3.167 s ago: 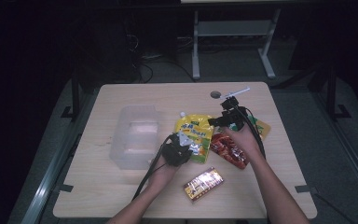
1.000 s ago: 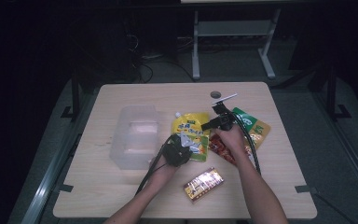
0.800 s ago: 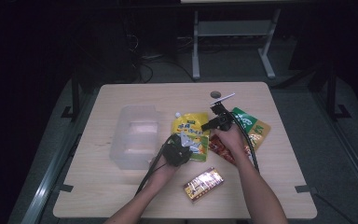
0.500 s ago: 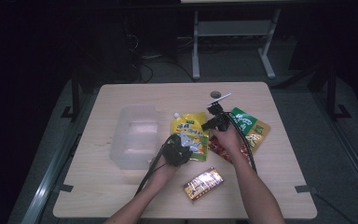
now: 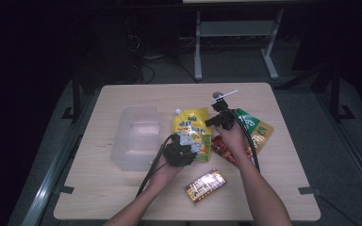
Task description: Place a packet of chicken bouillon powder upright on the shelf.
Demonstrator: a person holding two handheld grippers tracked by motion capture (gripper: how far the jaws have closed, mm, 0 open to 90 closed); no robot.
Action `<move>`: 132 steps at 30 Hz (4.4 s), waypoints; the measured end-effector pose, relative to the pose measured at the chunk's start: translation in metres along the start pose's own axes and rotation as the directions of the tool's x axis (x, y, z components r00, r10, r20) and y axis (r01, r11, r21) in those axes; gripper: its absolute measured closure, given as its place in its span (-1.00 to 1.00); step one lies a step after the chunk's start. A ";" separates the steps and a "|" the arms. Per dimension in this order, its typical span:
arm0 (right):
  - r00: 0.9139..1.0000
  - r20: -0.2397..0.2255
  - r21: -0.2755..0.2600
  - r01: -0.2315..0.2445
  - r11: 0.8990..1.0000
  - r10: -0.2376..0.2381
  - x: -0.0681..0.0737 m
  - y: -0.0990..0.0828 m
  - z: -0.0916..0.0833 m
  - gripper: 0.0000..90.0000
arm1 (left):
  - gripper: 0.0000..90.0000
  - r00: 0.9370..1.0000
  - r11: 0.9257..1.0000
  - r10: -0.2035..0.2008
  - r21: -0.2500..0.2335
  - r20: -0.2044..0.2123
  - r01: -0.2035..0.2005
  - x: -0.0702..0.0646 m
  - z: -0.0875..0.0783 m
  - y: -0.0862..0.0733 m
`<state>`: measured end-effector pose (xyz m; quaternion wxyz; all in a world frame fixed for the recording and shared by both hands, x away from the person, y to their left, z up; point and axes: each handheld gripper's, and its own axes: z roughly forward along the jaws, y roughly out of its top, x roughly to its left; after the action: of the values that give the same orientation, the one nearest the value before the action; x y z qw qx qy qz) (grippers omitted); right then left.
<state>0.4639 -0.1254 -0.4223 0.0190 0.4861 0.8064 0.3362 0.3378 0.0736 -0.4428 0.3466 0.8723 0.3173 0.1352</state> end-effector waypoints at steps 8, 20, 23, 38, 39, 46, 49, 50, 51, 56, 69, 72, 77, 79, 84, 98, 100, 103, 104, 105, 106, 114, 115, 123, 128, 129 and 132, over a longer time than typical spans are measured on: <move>0.997 0.008 -0.085 0.071 0.994 -0.070 0.016 -0.003 -0.041 1.00 | 0.25 0.999 0.999 -0.027 -0.037 0.030 0.028 0.000 -0.008 0.003; 0.981 0.064 -0.177 0.191 0.965 -0.183 0.033 -0.015 -0.086 1.00 | -0.02 0.998 0.995 -0.058 -0.086 0.018 0.059 -0.001 -0.016 0.009; 0.972 0.098 -0.210 0.232 0.950 -0.215 0.037 -0.024 -0.099 1.00 | -0.17 0.998 0.992 -0.061 -0.111 0.006 0.061 -0.001 -0.019 0.012; 0.919 0.140 -0.323 0.395 0.860 -0.369 0.034 -0.070 -0.138 1.00 | -0.62 0.991 0.981 -0.132 -0.139 0.019 0.133 0.006 -0.011 0.020; 0.919 0.140 -0.323 0.395 0.860 -0.369 0.034 -0.070 -0.138 1.00 | -0.62 0.991 0.981 -0.132 -0.139 0.019 0.133 0.006 -0.011 0.020; 0.912 0.073 -0.362 0.402 0.841 -0.404 0.029 -0.089 -0.145 0.99 | -0.62 0.993 0.982 -0.114 -0.147 0.037 0.119 0.007 -0.006 0.027; 0.909 0.062 -0.365 0.404 0.839 -0.412 0.029 -0.092 -0.146 0.99 | -0.62 0.994 0.982 -0.111 -0.154 0.023 0.113 0.006 -0.004 0.029; 0.909 0.053 -0.366 0.403 0.839 -0.413 0.029 -0.093 -0.146 0.99 | -0.62 0.992 0.980 -0.119 -0.157 0.029 0.123 0.006 -0.004 0.029; 0.908 0.047 -0.367 0.403 0.838 -0.416 0.028 -0.094 -0.146 0.99 | -0.61 0.992 0.979 -0.120 -0.161 0.035 0.124 0.007 -0.004 0.030; 0.898 0.013 -0.372 0.412 0.832 -0.439 0.026 -0.097 -0.148 0.99 | -0.60 0.992 0.977 -0.112 -0.172 0.066 0.122 0.008 -0.004 0.033; 0.904 -0.054 -0.319 0.387 0.865 -0.424 0.024 -0.102 -0.137 0.79 | -0.38 0.991 0.979 -0.073 -0.182 0.116 0.094 0.002 -0.006 0.035; 0.905 -0.052 -0.294 0.389 0.873 -0.421 0.025 -0.102 -0.128 0.70 | -0.38 0.992 0.981 -0.063 -0.176 0.111 0.082 0.001 -0.007 0.035; 0.918 -0.054 -0.247 0.368 0.896 -0.392 0.028 -0.104 -0.114 0.71 | -0.38 0.994 0.984 -0.048 -0.164 0.102 0.064 0.001 -0.008 0.034; 0.921 -0.052 -0.243 0.365 0.899 -0.387 0.029 -0.104 -0.114 0.74 | -0.39 0.994 0.984 -0.050 -0.162 0.102 0.066 0.001 -0.009 0.034; 0.926 -0.064 -0.235 0.348 0.907 -0.372 0.028 -0.101 -0.113 0.90 | -0.40 0.994 0.985 -0.051 -0.158 0.096 0.066 0.000 -0.010 0.034; 0.930 -0.060 -0.230 0.340 0.912 -0.362 0.030 -0.093 -0.119 0.99 | -0.43 0.997 0.987 -0.041 -0.154 0.066 0.051 -0.001 -0.017 0.029; 0.932 -0.053 -0.232 0.338 0.912 -0.359 0.032 -0.090 -0.121 0.99 | -0.43 0.997 0.986 -0.040 -0.161 0.060 0.050 -0.002 -0.018 0.028; 0.936 -0.052 -0.245 0.325 0.913 -0.347 0.032 -0.086 -0.124 1.00 | -0.43 0.998 0.988 -0.022 -0.152 0.062 0.031 -0.004 -0.021 0.026; 0.938 -0.054 -0.251 0.319 0.914 -0.342 0.032 -0.085 -0.125 1.00 | -0.43 0.998 0.988 -0.014 -0.153 0.059 0.023 -0.005 -0.022 0.025; 0.940 -0.050 -0.255 0.314 0.915 -0.337 0.033 -0.082 -0.127 0.99 | -0.43 0.998 0.988 -0.009 -0.153 0.058 0.018 -0.006 -0.023 0.025; 0.941 -0.050 -0.257 0.311 0.915 -0.334 0.035 -0.078 -0.129 0.99 | -0.43 0.998 0.988 0.000 -0.154 0.056 0.008 -0.007 -0.025 0.024; 0.947 -0.026 -0.258 0.303 0.917 -0.320 0.043 -0.061 -0.131 0.99 | -0.43 0.996 0.987 0.044 -0.158 0.073 -0.032 -0.016 -0.038 0.014; 0.947 -0.026 -0.258 0.303 0.917 -0.320 0.043 -0.061 -0.131 0.99 | -0.44 0.996 0.987 0.044 -0.158 0.073 -0.032 -0.016 -0.038 0.014; 0.939 -0.037 -0.276 0.320 0.906 -0.343 0.056 -0.046 -0.133 0.99 | -0.44 0.994 0.982 0.081 -0.179 0.077 -0.067 -0.025 -0.050 -0.001; 0.931 -0.042 -0.285 0.337 0.897 -0.363 0.069 -0.036 -0.133 0.99 | -0.45 0.991 0.975 0.094 -0.212 0.091 -0.072 -0.031 -0.059 -0.006; 0.927 -0.043 -0.290 0.346 0.892 -0.374 0.074 -0.031 -0.133 0.99 | -0.45 0.991 0.973 0.103 -0.216 0.088 -0.082 -0.032 -0.060 -0.006; 0.923 -0.051 -0.298 0.351 0.888 -0.382 0.080 -0.027 -0.133 1.00 | -0.45 0.989 0.971 0.116 -0.220 0.089 -0.094 -0.035 -0.065 -0.008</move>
<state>0.3538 -0.1397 -0.3104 0.1079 0.2983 0.8269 0.4643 0.2778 0.0892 -0.4022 0.4470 0.8509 0.2362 0.1428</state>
